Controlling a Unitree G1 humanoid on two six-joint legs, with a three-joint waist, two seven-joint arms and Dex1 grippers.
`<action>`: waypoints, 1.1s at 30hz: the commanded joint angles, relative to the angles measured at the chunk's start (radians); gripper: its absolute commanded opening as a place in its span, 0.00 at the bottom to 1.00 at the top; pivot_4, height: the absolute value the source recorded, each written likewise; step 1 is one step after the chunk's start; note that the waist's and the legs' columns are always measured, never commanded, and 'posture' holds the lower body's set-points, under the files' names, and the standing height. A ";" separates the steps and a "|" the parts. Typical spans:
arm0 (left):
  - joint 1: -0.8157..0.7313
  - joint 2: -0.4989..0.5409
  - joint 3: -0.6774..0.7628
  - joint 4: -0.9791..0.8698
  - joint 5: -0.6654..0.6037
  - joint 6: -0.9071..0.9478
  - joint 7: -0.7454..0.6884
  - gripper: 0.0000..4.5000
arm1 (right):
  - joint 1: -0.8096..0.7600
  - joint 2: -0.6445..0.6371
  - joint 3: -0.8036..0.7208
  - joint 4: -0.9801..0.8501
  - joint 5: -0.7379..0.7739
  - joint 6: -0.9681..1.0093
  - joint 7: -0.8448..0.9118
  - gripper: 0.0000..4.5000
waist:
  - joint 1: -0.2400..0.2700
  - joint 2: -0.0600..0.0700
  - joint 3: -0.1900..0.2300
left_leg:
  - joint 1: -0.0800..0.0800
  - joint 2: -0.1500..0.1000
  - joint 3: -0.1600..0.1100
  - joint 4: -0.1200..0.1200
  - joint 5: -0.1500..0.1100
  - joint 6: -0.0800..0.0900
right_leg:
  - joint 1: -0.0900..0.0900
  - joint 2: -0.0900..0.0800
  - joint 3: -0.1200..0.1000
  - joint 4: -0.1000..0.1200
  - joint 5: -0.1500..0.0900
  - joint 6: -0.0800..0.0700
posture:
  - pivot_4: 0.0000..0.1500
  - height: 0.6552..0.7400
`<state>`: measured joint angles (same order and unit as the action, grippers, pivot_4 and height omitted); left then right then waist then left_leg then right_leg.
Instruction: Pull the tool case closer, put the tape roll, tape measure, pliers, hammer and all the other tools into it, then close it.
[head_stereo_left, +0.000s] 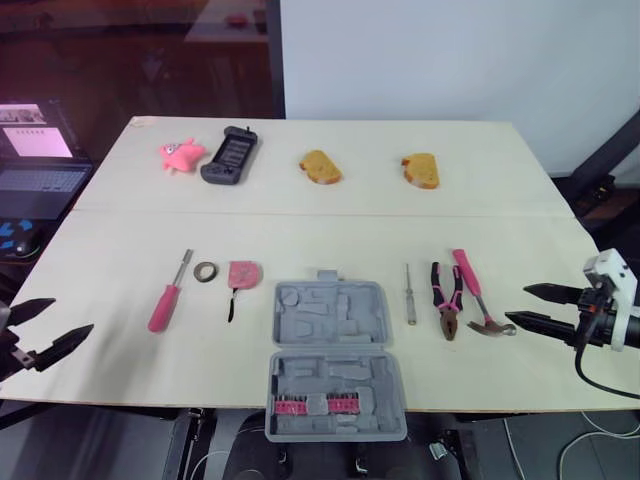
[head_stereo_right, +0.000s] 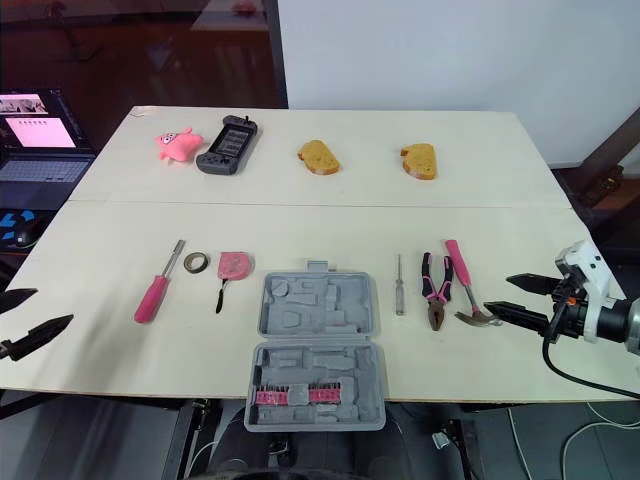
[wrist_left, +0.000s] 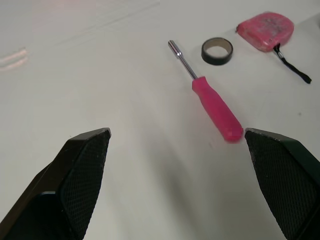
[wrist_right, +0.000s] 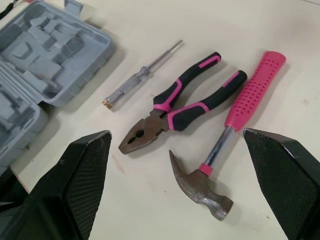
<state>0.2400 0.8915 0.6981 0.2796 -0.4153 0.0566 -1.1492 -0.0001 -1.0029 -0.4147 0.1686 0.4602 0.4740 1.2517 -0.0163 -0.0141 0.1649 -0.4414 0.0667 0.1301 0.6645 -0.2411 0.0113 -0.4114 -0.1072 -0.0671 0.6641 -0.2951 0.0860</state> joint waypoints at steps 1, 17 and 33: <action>-0.013 0.023 0.034 0.010 -0.016 -0.022 0.004 1.00 | -0.029 -0.007 -0.018 -0.002 0.016 -0.012 -0.003 0.99 | -0.001 0.000 0.000 | 0.000 0.000 0.000 0.000 0.000 0.000 | 0.000 0.000 0.000 0.000 0.000 0.000 | 1.00 0.75; 0.182 -0.101 0.072 -0.435 -0.126 0.189 0.116 1.00 | -0.326 -0.078 0.188 -0.314 0.164 0.219 0.094 0.99 | -0.011 0.004 0.002 | 0.000 -0.001 0.003 -0.001 -0.001 0.001 | -0.002 -0.007 -0.001 0.000 0.000 -0.001 | 1.00 0.75; 0.184 -0.191 -0.079 -0.832 -0.146 0.535 0.464 1.00 | -0.682 -0.032 0.415 -0.489 0.257 0.388 0.106 0.99 | 0.007 0.002 0.001 | -0.002 -0.003 0.004 -0.001 -0.001 0.002 | -0.008 -0.011 -0.003 0.000 0.000 -0.002 | 1.00 0.75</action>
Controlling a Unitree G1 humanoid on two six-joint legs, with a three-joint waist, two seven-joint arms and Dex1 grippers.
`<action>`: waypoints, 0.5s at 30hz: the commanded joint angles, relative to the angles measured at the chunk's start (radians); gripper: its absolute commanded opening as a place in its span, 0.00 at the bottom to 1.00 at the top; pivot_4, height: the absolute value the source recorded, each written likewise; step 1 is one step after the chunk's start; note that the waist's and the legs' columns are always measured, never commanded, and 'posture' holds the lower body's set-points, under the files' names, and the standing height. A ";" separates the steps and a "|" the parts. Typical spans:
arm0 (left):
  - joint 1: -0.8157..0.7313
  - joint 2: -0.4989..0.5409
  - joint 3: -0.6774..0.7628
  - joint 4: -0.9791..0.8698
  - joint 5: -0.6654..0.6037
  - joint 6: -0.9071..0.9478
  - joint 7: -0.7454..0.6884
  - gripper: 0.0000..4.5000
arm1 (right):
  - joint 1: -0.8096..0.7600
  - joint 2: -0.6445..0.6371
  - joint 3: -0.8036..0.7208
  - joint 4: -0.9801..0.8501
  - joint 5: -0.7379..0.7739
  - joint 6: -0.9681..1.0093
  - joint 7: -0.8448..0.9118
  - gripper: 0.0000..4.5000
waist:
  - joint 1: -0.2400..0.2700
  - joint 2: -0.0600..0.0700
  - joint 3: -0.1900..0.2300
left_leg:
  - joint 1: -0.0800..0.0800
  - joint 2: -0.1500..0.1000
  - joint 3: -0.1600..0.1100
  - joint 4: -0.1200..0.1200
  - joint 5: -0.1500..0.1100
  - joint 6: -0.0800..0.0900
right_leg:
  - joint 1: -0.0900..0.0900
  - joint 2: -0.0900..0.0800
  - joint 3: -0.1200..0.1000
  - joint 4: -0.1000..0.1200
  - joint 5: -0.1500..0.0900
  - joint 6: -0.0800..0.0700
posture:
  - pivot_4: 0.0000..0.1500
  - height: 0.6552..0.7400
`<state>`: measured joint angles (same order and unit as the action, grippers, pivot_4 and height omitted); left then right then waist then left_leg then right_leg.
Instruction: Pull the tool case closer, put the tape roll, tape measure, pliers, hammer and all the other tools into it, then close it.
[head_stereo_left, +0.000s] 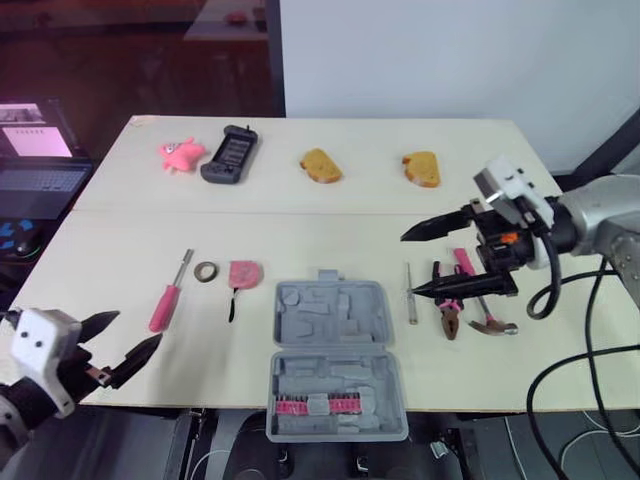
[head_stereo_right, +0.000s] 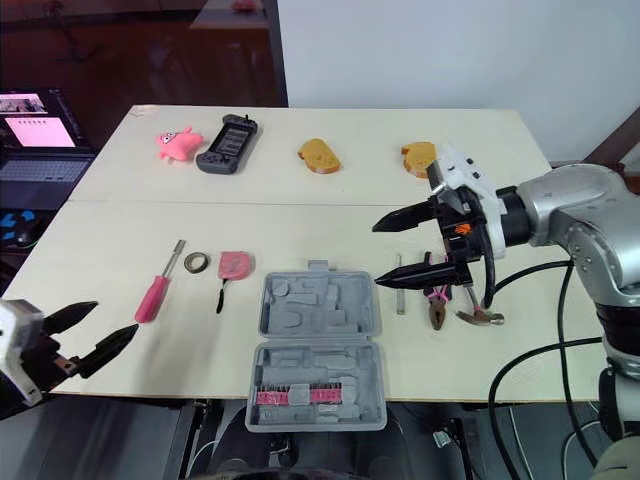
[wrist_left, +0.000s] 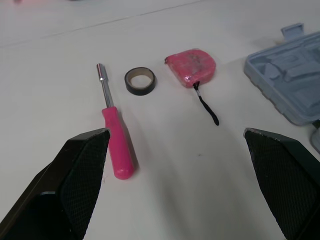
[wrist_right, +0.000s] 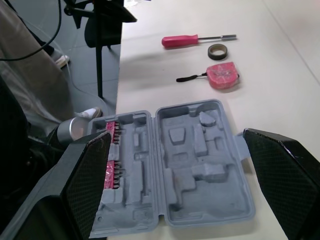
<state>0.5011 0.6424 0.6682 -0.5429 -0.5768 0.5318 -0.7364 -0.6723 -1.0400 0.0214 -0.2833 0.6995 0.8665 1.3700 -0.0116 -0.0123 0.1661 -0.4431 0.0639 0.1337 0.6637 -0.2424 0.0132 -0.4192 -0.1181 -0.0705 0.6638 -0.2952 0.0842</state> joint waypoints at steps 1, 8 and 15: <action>-0.121 0.092 -0.082 0.012 0.023 0.094 0.060 1.00 | -0.006 0.008 -0.023 -0.045 0.021 -0.002 -0.021 0.99 | 0.005 0.000 0.000 | 0.000 0.000 0.000 0.001 0.000 0.000 | 0.000 0.000 -0.001 0.000 0.000 0.000 | 1.00 0.75; -0.416 0.342 -0.329 0.254 0.084 0.189 -0.082 1.00 | 0.033 0.016 -0.040 -0.100 0.040 0.006 -0.083 0.99 | -0.006 0.000 0.000 | 0.000 0.001 0.001 0.001 0.000 0.001 | 0.005 0.003 -0.004 0.001 0.002 0.003 | 1.00 0.75; -0.912 0.408 -0.717 0.800 0.347 -0.133 -0.409 1.00 | 0.105 0.019 -0.106 -0.187 0.088 0.045 -0.188 0.99 | 0.001 -0.001 0.000 | 0.000 0.001 0.000 0.001 0.001 -0.002 | 0.005 0.006 -0.010 0.001 0.003 0.004 | 1.00 0.75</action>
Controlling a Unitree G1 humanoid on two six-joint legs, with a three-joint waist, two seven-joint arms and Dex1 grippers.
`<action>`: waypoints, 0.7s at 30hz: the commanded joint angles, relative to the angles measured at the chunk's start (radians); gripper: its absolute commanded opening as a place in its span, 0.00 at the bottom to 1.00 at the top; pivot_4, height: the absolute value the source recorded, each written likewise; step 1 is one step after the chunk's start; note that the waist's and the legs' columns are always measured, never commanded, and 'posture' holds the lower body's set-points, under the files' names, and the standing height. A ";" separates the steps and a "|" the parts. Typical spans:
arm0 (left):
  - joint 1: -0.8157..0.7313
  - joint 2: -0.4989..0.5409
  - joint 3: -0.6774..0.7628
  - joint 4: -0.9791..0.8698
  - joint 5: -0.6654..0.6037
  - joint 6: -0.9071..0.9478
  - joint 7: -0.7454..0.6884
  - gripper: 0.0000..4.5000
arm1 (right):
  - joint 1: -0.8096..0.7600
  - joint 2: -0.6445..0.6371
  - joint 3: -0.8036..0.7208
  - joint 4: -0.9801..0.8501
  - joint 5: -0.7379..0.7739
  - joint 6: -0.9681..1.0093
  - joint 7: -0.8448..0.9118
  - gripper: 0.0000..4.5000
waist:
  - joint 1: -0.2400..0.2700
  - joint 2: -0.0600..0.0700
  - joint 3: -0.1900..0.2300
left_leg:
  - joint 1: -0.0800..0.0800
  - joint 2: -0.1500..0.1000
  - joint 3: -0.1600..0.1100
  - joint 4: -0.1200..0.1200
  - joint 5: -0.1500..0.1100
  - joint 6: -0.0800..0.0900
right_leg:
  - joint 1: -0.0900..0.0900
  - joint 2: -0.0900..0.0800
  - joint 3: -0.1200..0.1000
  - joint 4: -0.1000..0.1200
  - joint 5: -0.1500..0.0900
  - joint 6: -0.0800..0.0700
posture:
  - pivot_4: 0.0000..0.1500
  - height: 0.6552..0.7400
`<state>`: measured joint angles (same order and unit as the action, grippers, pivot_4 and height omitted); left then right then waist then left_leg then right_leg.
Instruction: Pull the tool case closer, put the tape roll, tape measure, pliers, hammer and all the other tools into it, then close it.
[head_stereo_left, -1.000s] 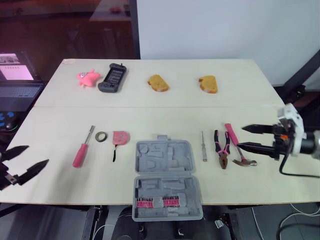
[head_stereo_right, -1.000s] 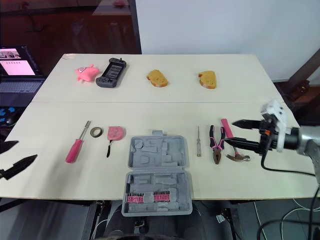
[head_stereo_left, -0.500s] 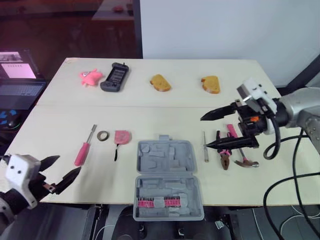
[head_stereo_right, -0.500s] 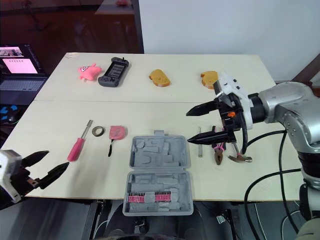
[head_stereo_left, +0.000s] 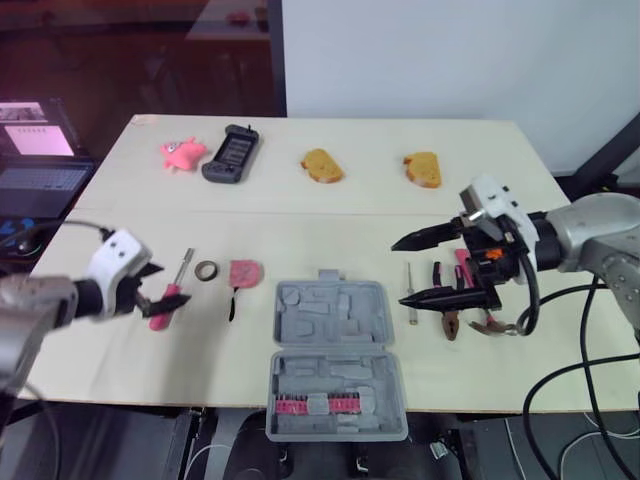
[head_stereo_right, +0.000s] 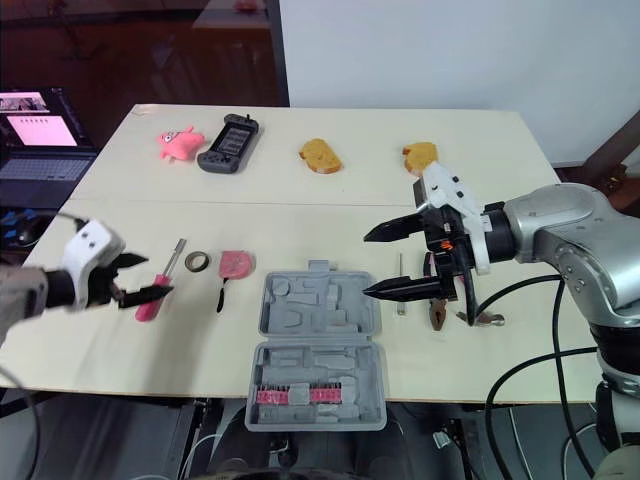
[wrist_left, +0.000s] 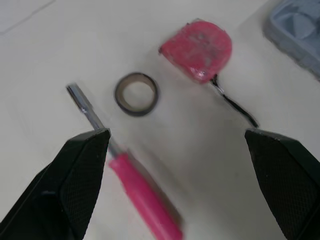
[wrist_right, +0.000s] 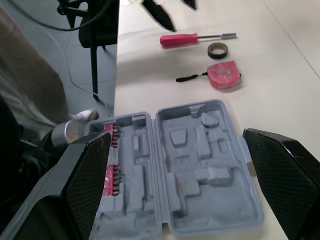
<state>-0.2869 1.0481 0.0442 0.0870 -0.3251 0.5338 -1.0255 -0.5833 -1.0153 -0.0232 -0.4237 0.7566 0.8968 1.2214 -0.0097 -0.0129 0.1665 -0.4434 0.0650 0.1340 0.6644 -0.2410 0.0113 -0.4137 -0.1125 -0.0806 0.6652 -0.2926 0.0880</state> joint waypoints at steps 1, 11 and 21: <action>-0.183 -0.009 -0.131 0.245 0.130 -0.183 -0.155 1.00 | 0.027 -0.006 -0.070 -0.059 0.038 0.021 -0.054 0.99 | 0.000 0.000 0.000 | 0.000 0.000 0.000 0.000 0.000 0.000 | 0.000 0.000 0.000 0.000 0.000 0.000 | 1.00 0.75; -0.525 -0.177 -0.300 0.773 0.342 -0.564 -0.311 0.48 | 0.108 -0.005 -0.142 -0.137 0.083 0.047 -0.169 1.00 | 0.000 -0.002 0.001 | -0.002 -0.002 0.003 0.001 0.000 0.001 | -0.001 0.000 -0.002 0.000 0.002 0.003 | 1.00 0.75; -0.646 -0.287 -0.341 1.036 0.498 -0.731 -0.240 0.48 | 0.136 -0.022 -0.167 -0.158 0.108 0.051 -0.214 1.00 | -0.001 -0.005 0.002 | -0.002 -0.002 0.001 0.002 0.000 0.002 | -0.001 0.000 -0.002 0.001 0.002 0.004 | 1.00 0.75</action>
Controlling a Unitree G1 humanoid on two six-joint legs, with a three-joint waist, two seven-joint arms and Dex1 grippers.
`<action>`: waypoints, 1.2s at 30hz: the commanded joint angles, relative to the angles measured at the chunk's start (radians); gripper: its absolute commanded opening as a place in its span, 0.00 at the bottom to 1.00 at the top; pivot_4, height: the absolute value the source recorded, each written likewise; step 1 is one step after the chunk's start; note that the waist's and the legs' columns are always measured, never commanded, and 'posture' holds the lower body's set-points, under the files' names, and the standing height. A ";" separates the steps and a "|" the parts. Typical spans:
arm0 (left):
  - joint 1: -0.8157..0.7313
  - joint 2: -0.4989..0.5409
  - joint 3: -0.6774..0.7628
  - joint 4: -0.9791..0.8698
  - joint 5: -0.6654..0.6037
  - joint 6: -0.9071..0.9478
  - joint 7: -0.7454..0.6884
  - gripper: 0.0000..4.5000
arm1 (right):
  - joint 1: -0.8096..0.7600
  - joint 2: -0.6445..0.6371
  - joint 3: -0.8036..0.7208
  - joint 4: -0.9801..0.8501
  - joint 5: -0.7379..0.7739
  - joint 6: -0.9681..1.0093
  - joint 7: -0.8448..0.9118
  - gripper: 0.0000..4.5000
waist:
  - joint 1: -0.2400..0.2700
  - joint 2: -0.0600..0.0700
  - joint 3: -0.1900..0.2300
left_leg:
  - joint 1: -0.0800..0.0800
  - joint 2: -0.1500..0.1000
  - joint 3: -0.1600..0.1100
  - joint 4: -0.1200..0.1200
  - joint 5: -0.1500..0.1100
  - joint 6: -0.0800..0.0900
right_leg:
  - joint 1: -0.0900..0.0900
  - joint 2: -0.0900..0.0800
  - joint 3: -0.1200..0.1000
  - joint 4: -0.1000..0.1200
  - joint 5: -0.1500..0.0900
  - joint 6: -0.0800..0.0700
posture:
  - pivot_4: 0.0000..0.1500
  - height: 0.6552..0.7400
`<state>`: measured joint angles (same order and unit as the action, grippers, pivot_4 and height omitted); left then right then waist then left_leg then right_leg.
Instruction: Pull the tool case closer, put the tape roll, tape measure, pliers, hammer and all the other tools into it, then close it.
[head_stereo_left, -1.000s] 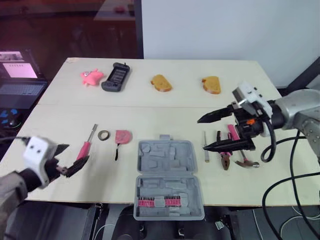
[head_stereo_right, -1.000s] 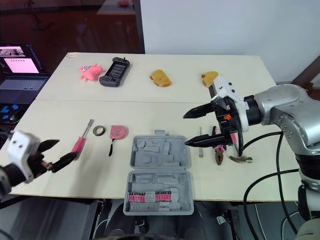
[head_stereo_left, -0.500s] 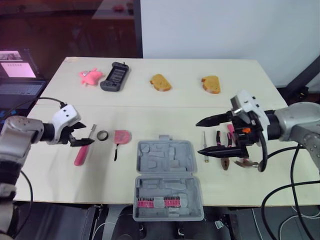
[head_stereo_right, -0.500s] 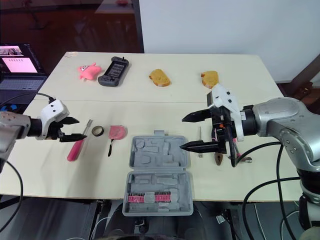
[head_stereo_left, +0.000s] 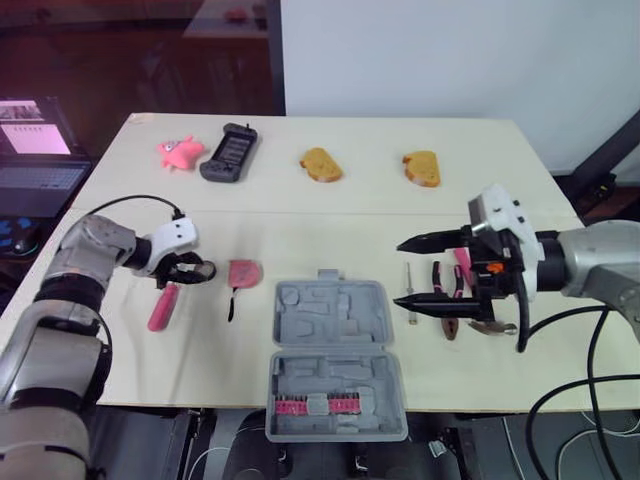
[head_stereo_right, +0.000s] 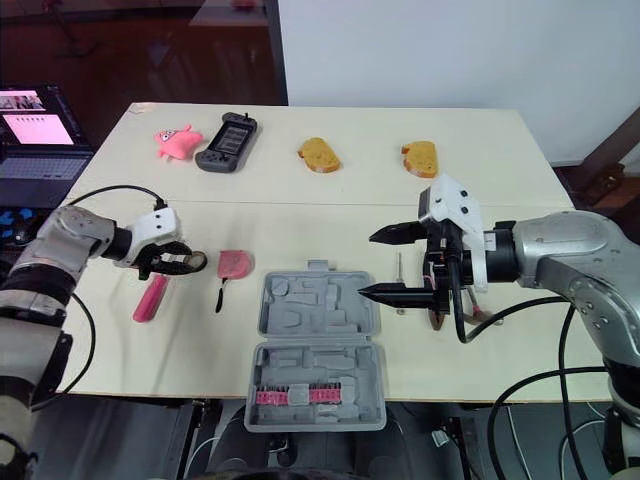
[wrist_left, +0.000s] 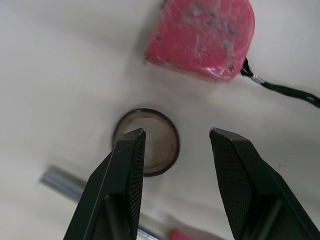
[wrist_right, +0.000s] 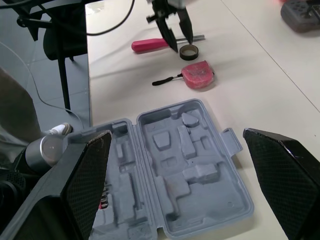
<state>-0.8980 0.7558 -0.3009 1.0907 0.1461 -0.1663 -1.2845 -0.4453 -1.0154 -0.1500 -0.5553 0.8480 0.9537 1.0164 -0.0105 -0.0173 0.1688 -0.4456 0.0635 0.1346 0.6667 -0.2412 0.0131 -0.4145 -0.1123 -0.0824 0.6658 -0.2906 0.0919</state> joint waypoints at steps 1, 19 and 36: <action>-0.040 0.000 0.005 0.046 0.035 -0.037 0.023 0.48 | 0.000 -0.024 -0.043 -0.028 0.019 -0.005 -0.011 1.00 | 0.000 0.000 0.000 | 0.000 0.000 0.000 0.000 0.000 0.000 | 0.000 0.000 0.000 0.000 0.000 0.000 | 1.00 0.75; -0.109 -0.041 0.006 0.144 0.140 -0.064 0.087 0.00 | 0.008 -0.054 -0.046 -0.033 0.032 -0.006 -0.032 1.00 | 0.000 0.000 0.000 | 0.000 0.001 -0.001 0.001 0.000 0.000 | 0.000 0.000 0.000 0.000 0.000 0.000 | 1.00 0.75; -0.080 -0.096 -0.007 -0.560 0.004 0.335 -0.294 0.00 | 0.013 -0.052 -0.018 -0.068 0.056 0.028 -0.058 1.00 | 0.001 -0.001 0.001 | -0.001 0.001 -0.001 0.001 0.001 -0.002 | 0.001 0.000 -0.001 0.000 0.000 0.000 | 1.00 0.75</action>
<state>-0.9895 0.6670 -0.2915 0.6473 0.1666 0.1068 -1.5615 -0.4314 -1.0479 -0.1492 -0.5904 0.8890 0.9779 0.9679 -0.0095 -0.0185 0.1694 -0.4459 0.0644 0.1336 0.6680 -0.2395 0.0106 -0.4132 -0.1125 -0.0829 0.6663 -0.2905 0.0924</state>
